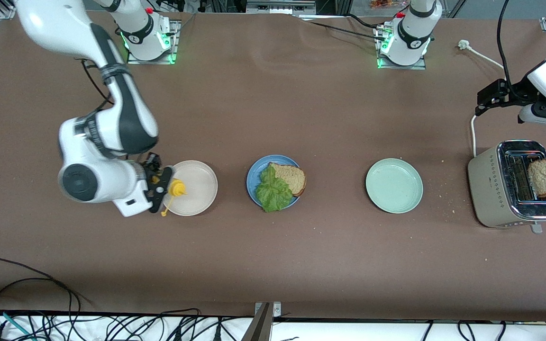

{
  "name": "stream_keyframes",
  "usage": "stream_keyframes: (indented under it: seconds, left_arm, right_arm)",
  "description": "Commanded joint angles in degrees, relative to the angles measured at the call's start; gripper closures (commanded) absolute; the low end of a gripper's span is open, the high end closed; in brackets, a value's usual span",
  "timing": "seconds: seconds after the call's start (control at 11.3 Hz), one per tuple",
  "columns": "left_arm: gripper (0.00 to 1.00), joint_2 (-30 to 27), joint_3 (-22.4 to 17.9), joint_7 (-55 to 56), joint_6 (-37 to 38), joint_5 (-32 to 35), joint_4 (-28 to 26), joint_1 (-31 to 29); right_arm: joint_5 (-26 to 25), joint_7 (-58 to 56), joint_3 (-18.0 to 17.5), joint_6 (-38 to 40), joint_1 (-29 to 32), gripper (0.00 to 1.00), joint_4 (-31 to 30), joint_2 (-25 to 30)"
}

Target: Make sandwich in blue plate with both arms

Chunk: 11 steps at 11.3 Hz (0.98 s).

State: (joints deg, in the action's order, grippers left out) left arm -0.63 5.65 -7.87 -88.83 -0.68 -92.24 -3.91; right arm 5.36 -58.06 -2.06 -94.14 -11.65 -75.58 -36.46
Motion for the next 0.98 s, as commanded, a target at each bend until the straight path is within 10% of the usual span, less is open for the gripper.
stream_keyframes:
  seconds: [0.0, 0.44, 0.89]
  left_arm:
    - [0.0, -0.2, -0.1, -0.2, 0.2, -1.1, 0.4, -0.3]
    - [0.0, -0.2, -0.2, -0.2, 0.3, -1.1, 0.4, -0.3]
    - [0.0, 0.0, -0.9, -0.2, 2.4, 0.0, 0.4, -2.8]
  right_arm:
    - [7.0, -16.2, -1.2, 0.7, 7.1, 1.0, -0.2, -0.6]
    - [23.2, -46.0, -1.2, 0.8, 17.4, 1.0, 0.3, -8.5]
    - [26.3, -60.8, -1.2, 0.8, 22.2, 1.0, 0.5, -14.9]
